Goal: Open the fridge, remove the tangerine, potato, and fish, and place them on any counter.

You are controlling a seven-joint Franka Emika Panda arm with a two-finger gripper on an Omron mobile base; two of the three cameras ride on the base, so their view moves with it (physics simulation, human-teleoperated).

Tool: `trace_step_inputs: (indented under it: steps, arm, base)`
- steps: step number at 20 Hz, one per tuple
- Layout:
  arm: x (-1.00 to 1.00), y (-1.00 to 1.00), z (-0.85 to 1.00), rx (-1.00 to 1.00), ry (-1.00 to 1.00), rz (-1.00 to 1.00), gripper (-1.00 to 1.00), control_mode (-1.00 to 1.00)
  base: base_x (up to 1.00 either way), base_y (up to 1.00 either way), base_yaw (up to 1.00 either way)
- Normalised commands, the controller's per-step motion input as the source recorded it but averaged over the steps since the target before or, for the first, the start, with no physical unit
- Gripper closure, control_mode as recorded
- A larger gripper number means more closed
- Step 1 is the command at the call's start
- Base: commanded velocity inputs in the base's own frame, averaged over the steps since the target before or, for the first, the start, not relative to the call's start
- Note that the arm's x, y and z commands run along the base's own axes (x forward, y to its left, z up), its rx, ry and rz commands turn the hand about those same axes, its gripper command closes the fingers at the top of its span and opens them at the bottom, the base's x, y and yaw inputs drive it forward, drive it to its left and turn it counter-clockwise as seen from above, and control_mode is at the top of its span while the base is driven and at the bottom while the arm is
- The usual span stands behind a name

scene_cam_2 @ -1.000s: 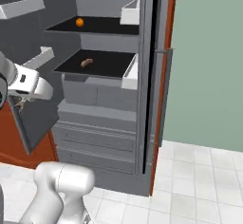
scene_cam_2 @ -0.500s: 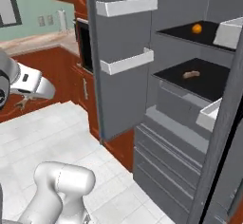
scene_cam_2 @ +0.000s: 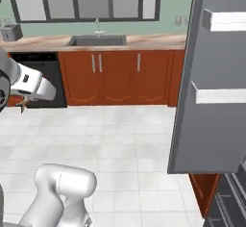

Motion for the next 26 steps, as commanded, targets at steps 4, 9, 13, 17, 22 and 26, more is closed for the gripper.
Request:
trace_step_inputs:
  steps: [4, 9, 13, 17, 22, 26]
  arm:
    - [0.0, 0.0, 0.0, 0.0, 0.0, 0.0, 1.0, 1.0]
    - [0.0, 0.0, 0.0, 0.0, 0.0, 0.0, 1.0, 1.0]
    - [0.0, 0.0, 0.0, 0.0, 0.0, 0.0, 1.0, 1.0]
    - [0.0, 0.0, 0.0, 0.0, 0.0, 0.0, 1.0, 1.0]
    - [0.0, 0.0, 0.0, 0.0, 0.0, 0.0, 1.0, 1.0]
    - [0.0, 0.0, 0.0, 0.0, 0.0, 0.0, 1.0, 1.0]
  base:
    - [0.0, 0.08, 0.91]
    - [0.57, 0.02, 0.36]
    - [0.39, 0.23, 0.41]
    - [0.01, 0.29, 0.91]
    - [0.0, 0.36, 0.95]
    - [0.18, 0.35, 0.83]
